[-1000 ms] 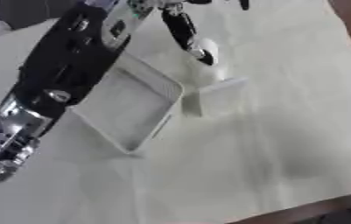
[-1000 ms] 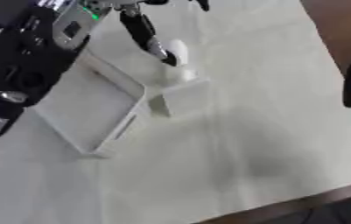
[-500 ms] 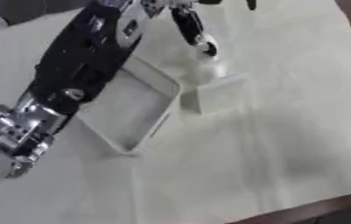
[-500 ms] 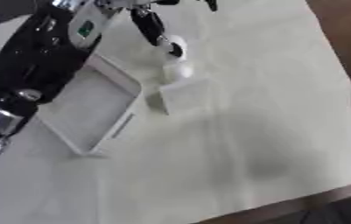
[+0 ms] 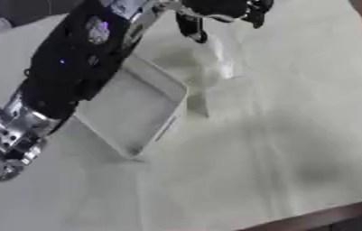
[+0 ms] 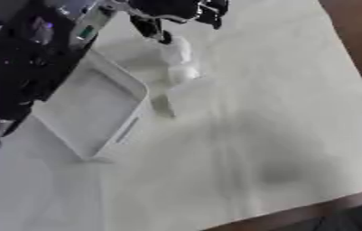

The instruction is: Pick up objects on the table and place them in the box.

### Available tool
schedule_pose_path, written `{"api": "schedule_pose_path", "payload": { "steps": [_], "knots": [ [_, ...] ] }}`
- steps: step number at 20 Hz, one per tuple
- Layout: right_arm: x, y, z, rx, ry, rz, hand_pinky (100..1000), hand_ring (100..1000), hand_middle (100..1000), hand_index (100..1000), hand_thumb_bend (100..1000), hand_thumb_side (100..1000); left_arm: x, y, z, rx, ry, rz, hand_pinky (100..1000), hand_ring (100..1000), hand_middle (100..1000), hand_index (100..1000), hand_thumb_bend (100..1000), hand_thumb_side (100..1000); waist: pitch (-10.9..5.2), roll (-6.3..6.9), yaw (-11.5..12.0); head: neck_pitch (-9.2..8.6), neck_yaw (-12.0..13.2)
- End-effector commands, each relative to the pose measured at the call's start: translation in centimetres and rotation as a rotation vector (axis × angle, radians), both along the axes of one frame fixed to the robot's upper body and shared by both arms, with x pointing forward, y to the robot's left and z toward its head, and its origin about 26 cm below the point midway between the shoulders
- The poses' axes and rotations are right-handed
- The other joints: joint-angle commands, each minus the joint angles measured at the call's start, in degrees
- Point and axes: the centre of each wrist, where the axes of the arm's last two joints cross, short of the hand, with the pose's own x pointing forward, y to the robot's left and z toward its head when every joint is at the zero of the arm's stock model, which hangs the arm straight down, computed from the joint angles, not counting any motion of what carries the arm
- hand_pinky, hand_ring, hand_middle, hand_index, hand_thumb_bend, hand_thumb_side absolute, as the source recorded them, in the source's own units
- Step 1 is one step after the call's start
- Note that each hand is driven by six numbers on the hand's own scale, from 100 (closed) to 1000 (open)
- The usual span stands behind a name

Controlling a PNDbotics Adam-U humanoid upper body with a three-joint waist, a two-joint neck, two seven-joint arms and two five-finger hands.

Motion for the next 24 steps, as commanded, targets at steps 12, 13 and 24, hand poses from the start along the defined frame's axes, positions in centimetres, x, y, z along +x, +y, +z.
{"api": "schedule_pose_path", "payload": {
  "steps": [12,13,24],
  "knots": [
    [-0.3,-0.8,-0.1,-0.03,0.005,-0.037,265,434,525,744,100,824,1.1,2.2,-1.2,0.025,0.225,0.079,633,666,748,829,919,213,-2.18,-0.56,1.71,-0.02,-0.78],
    [-0.3,-0.7,-0.1,-0.03,0.005,-0.038,265,434,525,744,100,824,1.1,2.1,-1.2,0.022,0.235,0.083,633,666,748,829,918,213,-2.13,-0.52,1.72,-0.02,-0.69],
    [-0.3,-0.8,-0.1,-0.038,-0.003,-0.042,264,434,524,746,100,822,1.4,1.7,-2.4,0.027,0.32,0.115,633,668,740,829,913,226,-1.37,-0.43,2.15,-0.02,-0.43]
  ]
}}
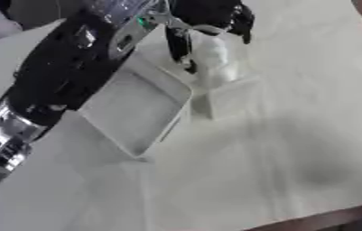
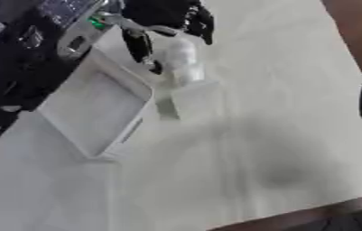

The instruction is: Pick up objects on the table and place them in the box.

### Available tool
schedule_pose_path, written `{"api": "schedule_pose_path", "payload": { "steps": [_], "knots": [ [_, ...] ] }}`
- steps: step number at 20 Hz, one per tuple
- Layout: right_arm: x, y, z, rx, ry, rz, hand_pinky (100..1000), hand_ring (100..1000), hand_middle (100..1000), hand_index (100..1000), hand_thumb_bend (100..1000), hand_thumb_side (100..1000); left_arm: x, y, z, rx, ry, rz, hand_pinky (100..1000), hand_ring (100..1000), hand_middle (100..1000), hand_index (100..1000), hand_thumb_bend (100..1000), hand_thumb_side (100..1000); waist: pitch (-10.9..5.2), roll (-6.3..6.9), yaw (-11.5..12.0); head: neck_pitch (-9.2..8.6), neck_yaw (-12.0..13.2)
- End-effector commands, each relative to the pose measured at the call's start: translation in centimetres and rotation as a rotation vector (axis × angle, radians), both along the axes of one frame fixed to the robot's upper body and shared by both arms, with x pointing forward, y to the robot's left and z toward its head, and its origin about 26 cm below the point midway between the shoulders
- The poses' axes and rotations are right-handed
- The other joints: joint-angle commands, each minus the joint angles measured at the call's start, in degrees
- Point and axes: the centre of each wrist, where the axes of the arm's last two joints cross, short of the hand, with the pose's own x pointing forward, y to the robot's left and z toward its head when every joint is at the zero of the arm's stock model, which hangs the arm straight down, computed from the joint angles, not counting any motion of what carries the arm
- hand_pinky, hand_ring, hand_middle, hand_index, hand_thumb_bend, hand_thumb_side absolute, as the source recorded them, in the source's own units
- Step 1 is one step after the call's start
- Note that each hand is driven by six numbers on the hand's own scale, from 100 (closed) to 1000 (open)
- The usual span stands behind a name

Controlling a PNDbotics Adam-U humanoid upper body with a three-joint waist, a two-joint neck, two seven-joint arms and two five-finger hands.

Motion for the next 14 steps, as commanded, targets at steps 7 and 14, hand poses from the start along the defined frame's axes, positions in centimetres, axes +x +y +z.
{"api": "schedule_pose_path", "payload": {
  "steps": [7,14],
  "knots": [
    [-0.2,-0.4,0.6,-0.019,-0.026,-0.012,264,434,524,746,100,821,0.0,0.2,-0.4,0.185,0.068,-0.014,629,667,736,826,897,230,-0.51,-0.53,0.4,-0.02,0.2],
    [-0.2,-0.3,0.5,-0.021,-0.022,-0.011,264,434,524,747,100,820,0.1,-0.7,-1.2,0.177,0.096,-0.048,623,664,729,822,880,235,-0.52,-0.4,0.42,-0.02,0.26]
  ]
}}
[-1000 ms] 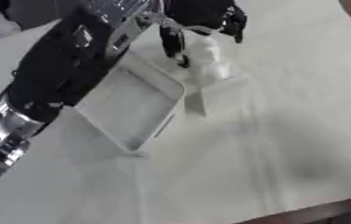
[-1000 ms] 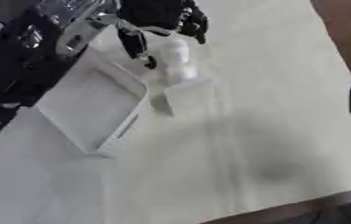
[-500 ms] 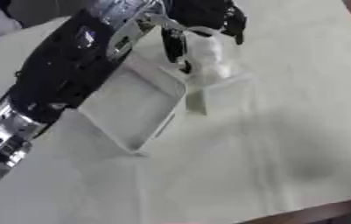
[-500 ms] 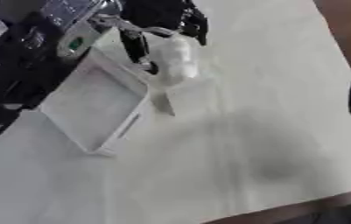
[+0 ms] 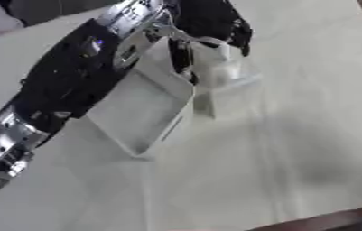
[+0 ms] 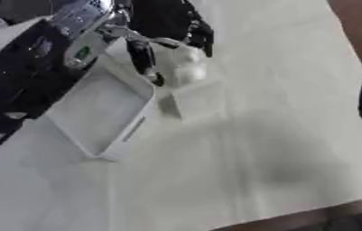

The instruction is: Pick up objects on the table and place them in the box.

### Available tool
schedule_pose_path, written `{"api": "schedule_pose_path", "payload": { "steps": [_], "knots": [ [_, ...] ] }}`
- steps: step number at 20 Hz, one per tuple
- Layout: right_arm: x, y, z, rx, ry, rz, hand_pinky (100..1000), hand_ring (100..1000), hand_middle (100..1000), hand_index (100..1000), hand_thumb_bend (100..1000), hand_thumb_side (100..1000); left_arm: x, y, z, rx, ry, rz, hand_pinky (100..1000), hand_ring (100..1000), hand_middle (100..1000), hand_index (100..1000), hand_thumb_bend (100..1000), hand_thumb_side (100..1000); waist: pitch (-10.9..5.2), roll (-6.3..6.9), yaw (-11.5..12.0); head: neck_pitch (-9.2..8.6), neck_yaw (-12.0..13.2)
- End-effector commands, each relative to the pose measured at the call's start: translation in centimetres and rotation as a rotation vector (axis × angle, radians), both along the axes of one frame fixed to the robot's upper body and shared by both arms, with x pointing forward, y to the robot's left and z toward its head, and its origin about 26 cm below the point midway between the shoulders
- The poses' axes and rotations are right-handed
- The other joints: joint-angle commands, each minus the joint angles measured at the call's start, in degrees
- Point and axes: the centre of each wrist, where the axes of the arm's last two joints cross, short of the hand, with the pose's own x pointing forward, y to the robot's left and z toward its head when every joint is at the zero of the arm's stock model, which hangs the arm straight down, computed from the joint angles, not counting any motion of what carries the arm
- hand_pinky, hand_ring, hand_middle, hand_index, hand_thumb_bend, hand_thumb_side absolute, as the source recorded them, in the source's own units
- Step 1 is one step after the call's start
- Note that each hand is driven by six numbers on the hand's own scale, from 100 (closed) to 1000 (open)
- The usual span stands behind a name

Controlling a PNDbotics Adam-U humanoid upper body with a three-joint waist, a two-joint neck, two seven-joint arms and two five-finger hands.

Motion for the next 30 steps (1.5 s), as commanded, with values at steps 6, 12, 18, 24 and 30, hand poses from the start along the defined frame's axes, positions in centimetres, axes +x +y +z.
{"api": "schedule_pose_path", "payload": {
  "steps": [6,12,18,24,30],
  "knots": [
    [-0.2,-0.3,0.4,-0.016,-0.008,-0.007,265,434,524,748,100,818,-0.3,-1.2,1.6,0.167,0.003,-0.081,624,663,729,822,879,238,-1.2,-0.38,0.26,-0.02,0.16],
    [-0.2,-0.2,0.3,-0.018,0.003,-0.007,264,435,524,748,100,816,-0.4,-2.3,1.9,0.162,0.004,-0.119,623,663,727,821,872,242,-1.49,-0.4,0.28,-0.02,0.18],
    [-0.3,-0.2,0.2,-0.019,0.011,-0.01,264,435,524,749,100,814,-0.2,-3.1,1.1,0.158,0.038,-0.129,621,663,721,817,865,250,-1.66,-0.27,0.25,-0.02,0.09],
    [-0.3,-0.2,0.2,-0.02,0.016,-0.013,264,436,524,750,100,812,-0.2,-3.4,0.2,0.172,0.073,-0.14,620,662,717,810,853,253,-1.71,-0.11,0.23,-0.02,-0.03],
    [-0.3,-0.3,0.2,-0.022,0.018,-0.015,264,436,524,750,100,811,0.0,-3.2,-1.0,0.201,0.111,-0.128,618,660,713,802,842,257,-1.64,-0.01,0.36,-0.02,0.0]
  ]
}}
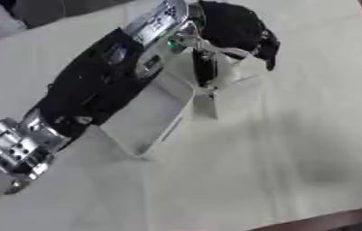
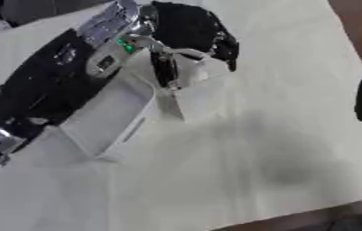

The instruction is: Pick up objects on the table and place them in the box.

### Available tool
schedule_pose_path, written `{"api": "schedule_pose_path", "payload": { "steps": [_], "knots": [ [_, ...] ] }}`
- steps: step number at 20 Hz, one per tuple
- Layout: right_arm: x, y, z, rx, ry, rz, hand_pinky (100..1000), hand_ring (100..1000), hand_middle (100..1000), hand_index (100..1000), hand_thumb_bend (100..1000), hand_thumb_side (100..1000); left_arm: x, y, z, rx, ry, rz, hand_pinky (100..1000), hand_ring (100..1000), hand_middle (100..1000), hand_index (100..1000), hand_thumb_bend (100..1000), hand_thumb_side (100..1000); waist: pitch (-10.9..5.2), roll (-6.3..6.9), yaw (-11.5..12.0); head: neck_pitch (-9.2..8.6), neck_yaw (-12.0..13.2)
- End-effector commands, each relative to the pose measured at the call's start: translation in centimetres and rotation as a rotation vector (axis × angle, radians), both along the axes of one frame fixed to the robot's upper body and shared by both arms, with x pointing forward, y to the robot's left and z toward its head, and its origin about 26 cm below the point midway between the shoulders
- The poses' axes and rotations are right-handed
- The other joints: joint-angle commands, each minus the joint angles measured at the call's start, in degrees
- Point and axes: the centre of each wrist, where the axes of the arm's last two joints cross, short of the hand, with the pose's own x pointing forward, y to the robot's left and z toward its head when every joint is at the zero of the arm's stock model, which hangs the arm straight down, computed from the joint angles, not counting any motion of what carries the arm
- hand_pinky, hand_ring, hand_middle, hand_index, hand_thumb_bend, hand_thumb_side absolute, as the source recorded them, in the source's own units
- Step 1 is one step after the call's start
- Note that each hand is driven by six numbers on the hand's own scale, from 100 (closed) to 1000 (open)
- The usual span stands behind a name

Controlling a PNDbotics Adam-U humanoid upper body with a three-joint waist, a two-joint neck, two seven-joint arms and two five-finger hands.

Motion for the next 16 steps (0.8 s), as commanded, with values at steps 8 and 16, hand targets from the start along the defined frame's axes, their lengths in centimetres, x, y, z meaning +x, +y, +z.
{"api": "schedule_pose_path", "payload": {
  "steps": [8,16],
  "knots": [
    [-0.2,-0.2,0.5,-0.008,-0.023,-0.004,264,436,524,751,100,811,0.3,0.7,-0.9,0.275,0.052,-0.042,619,656,708,797,833,263,-0.72,-0.41,0.16,-0.02,0.12],
    [-0.2,-0.2,0.6,-0.017,-0.033,-0.002,264,436,524,752,100,810,0.9,1.1,-2.4,0.285,0.086,-0.016,597,611,672,776,799,273,-0.13,-0.09,0.0,-0.02,0.32]
  ]
}}
